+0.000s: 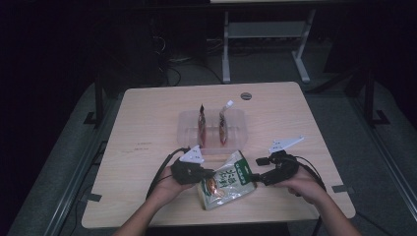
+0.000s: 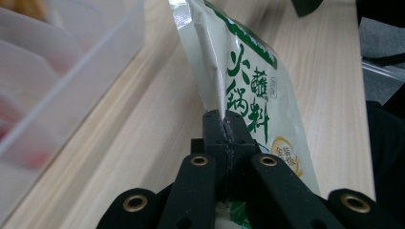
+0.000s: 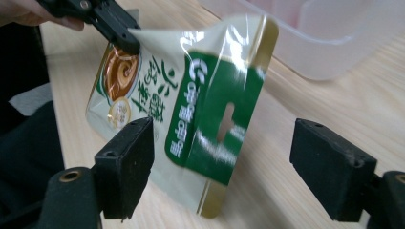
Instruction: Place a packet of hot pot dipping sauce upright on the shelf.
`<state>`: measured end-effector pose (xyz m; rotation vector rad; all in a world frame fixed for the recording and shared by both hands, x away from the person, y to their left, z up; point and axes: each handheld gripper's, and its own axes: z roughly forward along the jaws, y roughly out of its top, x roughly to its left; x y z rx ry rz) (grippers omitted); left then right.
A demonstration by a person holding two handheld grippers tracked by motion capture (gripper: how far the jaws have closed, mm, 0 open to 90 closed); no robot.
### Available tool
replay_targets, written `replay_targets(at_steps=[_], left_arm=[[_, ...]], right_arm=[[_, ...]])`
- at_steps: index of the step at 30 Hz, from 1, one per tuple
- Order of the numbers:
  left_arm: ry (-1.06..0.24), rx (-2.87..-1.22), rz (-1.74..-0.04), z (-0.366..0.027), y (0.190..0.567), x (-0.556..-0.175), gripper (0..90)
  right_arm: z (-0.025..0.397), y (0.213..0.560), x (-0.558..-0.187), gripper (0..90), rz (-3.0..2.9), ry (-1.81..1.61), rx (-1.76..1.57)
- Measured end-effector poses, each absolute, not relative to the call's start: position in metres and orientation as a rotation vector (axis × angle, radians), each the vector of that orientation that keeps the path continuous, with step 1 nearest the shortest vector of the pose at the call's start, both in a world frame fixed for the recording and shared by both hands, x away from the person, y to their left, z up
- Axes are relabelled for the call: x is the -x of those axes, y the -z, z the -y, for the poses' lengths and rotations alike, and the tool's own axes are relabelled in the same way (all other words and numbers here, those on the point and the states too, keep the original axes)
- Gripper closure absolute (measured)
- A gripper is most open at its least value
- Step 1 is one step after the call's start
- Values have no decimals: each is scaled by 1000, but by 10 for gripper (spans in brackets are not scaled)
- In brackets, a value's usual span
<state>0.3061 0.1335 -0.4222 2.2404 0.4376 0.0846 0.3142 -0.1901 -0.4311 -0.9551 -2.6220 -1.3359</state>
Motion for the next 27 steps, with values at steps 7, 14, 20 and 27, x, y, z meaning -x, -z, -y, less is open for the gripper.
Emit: replay_targets(at_steps=[7,14,20,27], left_arm=[[-91,-2173,-425,-152,408,-292,900],[-113,-2148,-434,-173,402,-286,900],[-115,-2124,-448,-184,401,-286,900],[-124,-2113,-431,-178,399,-286,899]], right_arm=[[165,434,-324,208,2494,1397,852],[131,434,-332,255,2470,1390,732],[123,437,-336,448,2422,1414,691],[127,433,-333,627,2393,1437,653]])
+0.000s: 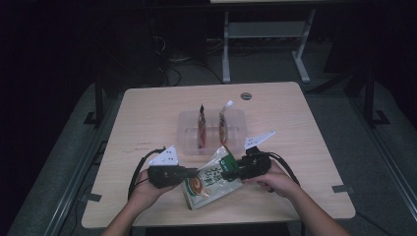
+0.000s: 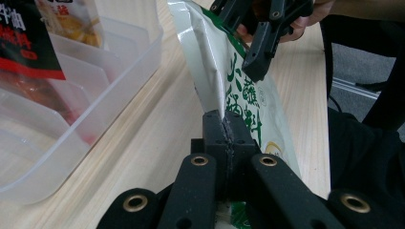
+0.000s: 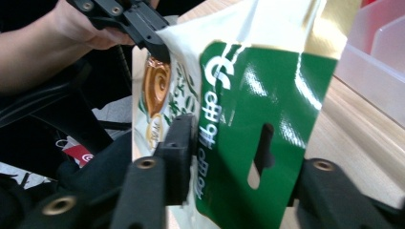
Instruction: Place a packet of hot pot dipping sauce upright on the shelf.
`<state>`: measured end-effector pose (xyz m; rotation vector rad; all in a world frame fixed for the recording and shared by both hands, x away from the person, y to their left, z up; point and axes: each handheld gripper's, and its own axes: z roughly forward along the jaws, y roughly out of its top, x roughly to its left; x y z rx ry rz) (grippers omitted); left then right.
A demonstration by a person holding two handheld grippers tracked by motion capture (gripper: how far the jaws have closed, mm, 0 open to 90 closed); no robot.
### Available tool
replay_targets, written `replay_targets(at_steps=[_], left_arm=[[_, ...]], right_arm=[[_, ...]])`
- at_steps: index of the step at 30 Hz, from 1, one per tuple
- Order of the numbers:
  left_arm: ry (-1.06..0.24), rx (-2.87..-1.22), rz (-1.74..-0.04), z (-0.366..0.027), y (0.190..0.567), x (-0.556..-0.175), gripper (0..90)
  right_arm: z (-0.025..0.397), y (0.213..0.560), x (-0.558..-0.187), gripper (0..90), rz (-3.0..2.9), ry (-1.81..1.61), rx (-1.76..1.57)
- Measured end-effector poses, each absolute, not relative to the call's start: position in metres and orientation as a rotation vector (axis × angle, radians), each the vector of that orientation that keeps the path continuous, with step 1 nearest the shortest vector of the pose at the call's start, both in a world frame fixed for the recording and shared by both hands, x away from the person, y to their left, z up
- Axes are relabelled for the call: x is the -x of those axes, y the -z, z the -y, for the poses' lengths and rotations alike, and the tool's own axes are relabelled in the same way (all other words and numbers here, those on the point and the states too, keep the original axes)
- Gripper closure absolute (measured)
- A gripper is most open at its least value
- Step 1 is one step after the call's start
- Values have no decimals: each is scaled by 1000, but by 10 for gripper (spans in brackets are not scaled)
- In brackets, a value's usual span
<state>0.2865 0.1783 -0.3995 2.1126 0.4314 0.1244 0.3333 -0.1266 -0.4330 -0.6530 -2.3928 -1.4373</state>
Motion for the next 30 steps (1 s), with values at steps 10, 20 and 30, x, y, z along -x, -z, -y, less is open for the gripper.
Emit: replay_targets(at_steps=[10,20,30], left_arm=[[-141,-2110,-428,-182,402,-290,896],[-173,-2112,-464,-185,403,-292,774],[-180,-2099,-473,-183,398,-292,895]], right_arm=[[125,430,-330,849,2376,1451,594],[127,426,-330,898,2342,1482,559],[130,410,-324,900,2340,1527,506]])
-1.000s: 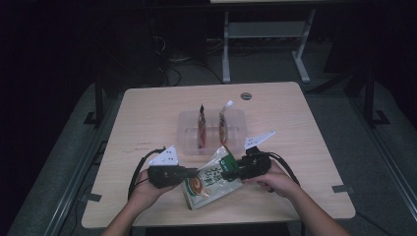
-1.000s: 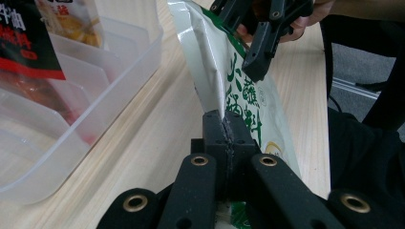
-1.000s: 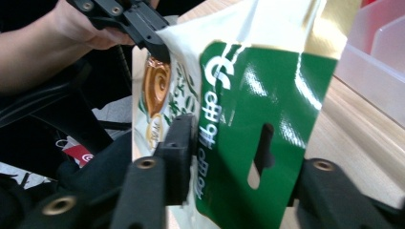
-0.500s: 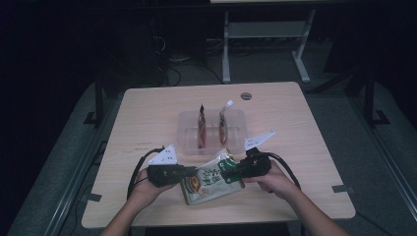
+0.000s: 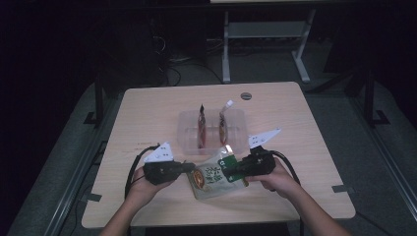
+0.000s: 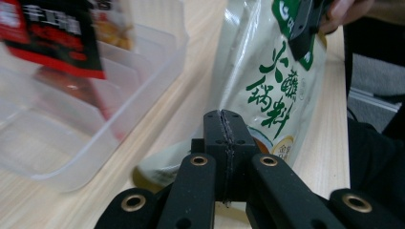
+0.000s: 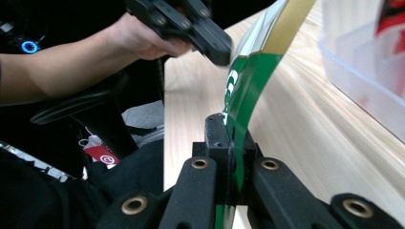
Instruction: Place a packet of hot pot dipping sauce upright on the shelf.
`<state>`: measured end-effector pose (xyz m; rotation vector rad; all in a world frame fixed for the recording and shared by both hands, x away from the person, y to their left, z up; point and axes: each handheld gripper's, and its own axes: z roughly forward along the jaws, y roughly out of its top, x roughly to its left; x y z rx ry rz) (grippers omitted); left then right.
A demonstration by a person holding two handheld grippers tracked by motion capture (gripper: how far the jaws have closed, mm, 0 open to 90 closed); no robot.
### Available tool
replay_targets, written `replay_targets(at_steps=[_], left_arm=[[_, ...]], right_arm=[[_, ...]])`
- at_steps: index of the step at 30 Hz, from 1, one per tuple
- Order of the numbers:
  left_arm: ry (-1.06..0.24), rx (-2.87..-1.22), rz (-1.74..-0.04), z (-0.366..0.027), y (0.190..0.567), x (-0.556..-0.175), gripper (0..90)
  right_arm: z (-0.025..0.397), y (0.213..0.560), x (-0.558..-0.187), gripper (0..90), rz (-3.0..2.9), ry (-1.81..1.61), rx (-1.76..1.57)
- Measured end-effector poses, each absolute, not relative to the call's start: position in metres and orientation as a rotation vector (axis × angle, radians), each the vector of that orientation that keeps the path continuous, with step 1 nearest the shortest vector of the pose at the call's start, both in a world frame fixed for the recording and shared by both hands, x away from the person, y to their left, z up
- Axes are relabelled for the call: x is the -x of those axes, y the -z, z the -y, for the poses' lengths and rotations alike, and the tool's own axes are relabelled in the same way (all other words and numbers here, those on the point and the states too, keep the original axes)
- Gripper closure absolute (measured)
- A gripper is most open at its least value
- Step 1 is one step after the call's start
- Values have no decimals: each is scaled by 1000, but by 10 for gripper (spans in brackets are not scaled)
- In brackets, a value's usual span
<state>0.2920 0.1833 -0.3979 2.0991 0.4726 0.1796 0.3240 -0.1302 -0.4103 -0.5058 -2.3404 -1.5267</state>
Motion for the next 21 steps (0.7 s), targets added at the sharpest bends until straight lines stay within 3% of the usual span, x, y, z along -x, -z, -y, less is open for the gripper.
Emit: replay_targets(at_steps=[12,21], left_arm=[[-131,-2156,-372,-129,405,-292,895],[-127,-2118,-408,-141,401,-293,842]], right_arm=[[112,395,-312,900,2340,1567,395],[116,389,-312,900,2326,1602,405]])
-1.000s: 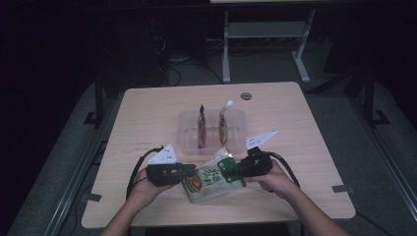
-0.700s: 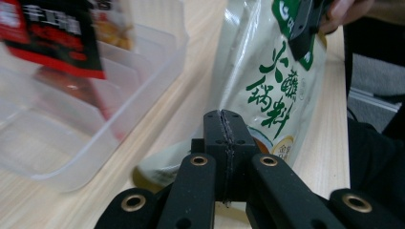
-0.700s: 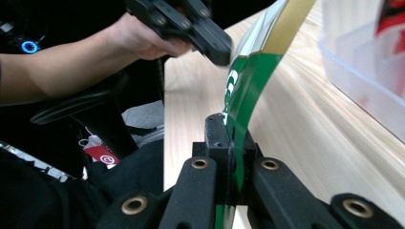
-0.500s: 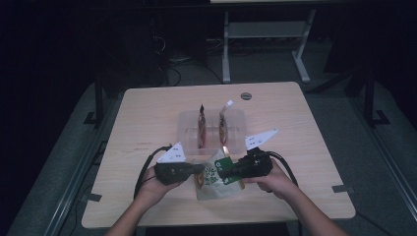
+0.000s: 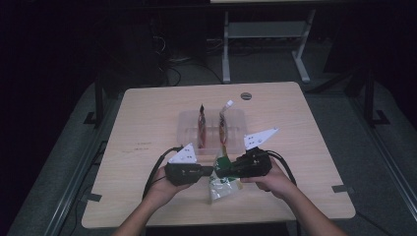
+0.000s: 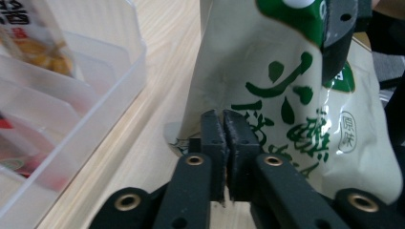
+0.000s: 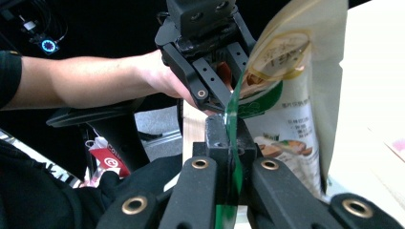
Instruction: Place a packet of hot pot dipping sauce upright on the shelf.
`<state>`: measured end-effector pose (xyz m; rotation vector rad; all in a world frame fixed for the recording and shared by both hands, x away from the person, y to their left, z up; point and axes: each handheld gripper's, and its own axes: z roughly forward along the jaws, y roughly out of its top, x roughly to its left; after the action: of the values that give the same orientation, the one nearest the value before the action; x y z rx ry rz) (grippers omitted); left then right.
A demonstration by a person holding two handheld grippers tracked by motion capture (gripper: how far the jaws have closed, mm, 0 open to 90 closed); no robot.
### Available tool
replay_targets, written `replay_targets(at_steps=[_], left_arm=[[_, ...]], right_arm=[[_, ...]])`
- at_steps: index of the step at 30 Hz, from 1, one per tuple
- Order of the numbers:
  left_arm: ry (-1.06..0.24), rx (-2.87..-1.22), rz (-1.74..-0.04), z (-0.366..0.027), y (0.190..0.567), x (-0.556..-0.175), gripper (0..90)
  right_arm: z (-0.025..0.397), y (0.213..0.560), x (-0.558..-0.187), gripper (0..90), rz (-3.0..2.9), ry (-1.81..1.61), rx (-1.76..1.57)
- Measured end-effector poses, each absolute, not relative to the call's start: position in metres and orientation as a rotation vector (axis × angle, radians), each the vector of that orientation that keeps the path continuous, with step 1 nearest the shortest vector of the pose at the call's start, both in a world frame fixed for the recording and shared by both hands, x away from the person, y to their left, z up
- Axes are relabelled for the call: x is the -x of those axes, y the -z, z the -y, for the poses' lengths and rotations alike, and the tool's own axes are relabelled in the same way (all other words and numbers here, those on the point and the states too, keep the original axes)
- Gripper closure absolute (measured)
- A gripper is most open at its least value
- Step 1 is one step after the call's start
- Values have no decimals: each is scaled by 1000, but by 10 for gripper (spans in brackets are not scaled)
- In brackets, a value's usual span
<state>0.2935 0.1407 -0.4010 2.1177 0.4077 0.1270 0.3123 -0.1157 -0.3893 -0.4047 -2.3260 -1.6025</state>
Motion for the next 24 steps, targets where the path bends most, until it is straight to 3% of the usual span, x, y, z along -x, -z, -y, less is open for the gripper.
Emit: replay_targets(at_steps=[13,24], left_arm=[[-149,-2064,-496,-188,388,-286,613],[-80,-2102,-607,-223,410,-271,373]], right_arm=[[113,377,-322,900,2321,1667,417],[102,359,-343,900,2311,1733,413]])
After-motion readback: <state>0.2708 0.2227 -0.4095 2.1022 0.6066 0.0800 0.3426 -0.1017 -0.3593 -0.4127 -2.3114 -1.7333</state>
